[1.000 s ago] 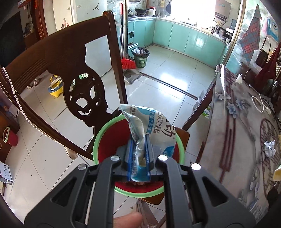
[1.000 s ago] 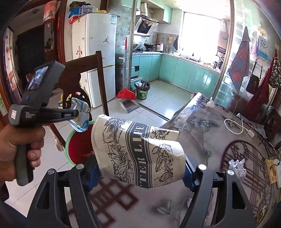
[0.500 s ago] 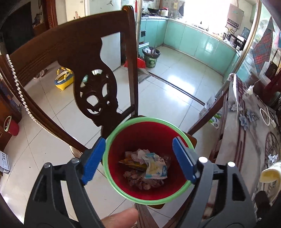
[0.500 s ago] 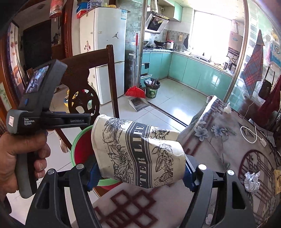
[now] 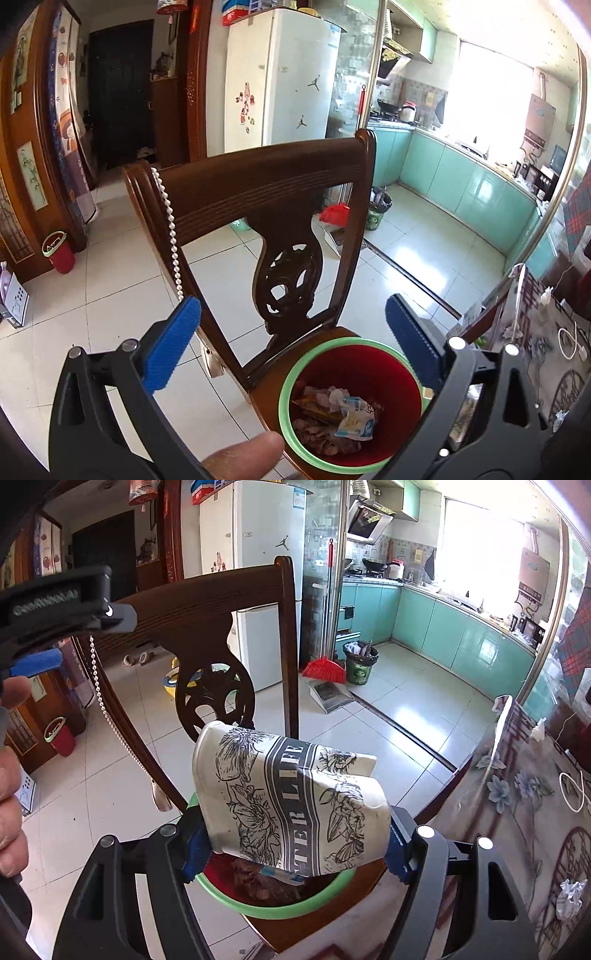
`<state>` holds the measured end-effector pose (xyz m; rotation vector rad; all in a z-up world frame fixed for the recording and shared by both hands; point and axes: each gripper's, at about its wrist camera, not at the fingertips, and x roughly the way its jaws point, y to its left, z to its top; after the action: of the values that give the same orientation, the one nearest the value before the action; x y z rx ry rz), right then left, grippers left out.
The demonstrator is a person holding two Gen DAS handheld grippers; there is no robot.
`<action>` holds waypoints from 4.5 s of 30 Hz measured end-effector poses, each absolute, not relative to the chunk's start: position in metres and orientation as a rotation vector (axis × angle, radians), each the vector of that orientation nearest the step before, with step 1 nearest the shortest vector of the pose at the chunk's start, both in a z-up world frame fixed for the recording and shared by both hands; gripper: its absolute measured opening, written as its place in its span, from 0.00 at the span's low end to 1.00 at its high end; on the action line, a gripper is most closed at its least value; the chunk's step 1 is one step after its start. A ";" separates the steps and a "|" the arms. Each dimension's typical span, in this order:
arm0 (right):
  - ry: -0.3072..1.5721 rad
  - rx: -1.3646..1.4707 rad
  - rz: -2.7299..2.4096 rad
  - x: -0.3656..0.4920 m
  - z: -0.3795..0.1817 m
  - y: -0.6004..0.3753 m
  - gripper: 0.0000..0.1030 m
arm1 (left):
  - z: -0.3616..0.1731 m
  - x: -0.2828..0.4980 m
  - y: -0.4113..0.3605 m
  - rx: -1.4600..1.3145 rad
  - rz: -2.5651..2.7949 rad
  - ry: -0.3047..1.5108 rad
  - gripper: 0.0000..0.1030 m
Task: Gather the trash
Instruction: 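Open the left tool over the bucket while the right tool releases the paper cup, then move both tools back over the table toward the remaining trash, then grasp the crumpled white paper ball with the left tool, then grasp the brown Baisha cigarette pack with the right tool while the left tool holds the paper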
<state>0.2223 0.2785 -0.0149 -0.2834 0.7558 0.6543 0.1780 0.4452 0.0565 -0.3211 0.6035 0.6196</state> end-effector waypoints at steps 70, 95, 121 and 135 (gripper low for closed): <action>0.815 0.125 -0.096 0.071 -0.018 -0.294 0.94 | 0.002 0.194 -0.072 0.203 -0.329 0.776 0.96; 0.826 0.231 -0.135 0.080 -0.029 -0.337 0.94 | -0.091 0.322 -0.128 0.131 -0.124 1.017 0.86; 0.949 0.435 -0.306 0.130 -0.091 -0.340 0.94 | 0.030 0.238 -0.052 0.184 -0.282 0.827 0.48; 0.951 0.324 -0.533 0.164 -0.094 -0.315 0.55 | 0.085 0.180 0.023 0.088 -0.287 0.731 0.50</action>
<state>0.1640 -0.3153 -0.0942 0.3237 0.9511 -0.5334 0.1799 0.0227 0.0846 0.0876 0.7311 -0.2874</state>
